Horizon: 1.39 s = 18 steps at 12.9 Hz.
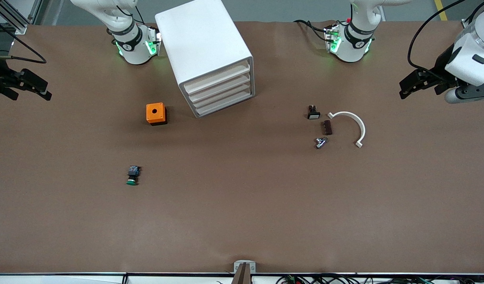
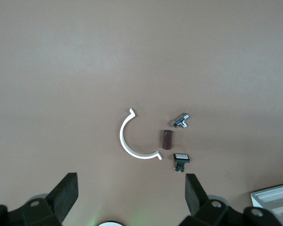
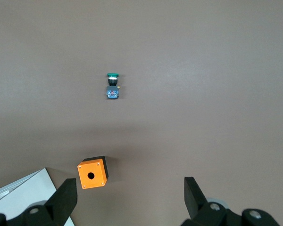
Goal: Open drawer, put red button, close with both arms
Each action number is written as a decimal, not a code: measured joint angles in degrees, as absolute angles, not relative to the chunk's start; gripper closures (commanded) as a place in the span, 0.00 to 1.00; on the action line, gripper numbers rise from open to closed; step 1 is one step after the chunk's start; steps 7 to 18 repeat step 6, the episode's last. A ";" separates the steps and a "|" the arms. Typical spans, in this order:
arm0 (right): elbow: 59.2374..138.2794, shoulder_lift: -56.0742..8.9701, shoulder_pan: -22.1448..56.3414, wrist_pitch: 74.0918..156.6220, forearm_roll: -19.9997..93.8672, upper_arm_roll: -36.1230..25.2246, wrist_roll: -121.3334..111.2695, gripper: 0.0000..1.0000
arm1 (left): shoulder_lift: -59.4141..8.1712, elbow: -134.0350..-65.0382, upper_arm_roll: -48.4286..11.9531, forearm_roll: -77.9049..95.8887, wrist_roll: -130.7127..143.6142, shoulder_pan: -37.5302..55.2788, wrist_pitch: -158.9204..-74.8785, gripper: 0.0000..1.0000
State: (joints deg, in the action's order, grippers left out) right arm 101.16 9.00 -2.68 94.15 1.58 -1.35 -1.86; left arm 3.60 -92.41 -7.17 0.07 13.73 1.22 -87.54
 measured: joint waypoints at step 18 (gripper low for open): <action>101.17 9.04 -2.68 94.31 1.58 -1.31 -1.91 0.00 | 3.67 -91.22 -6.66 -0.49 8.67 1.15 -86.39 0.00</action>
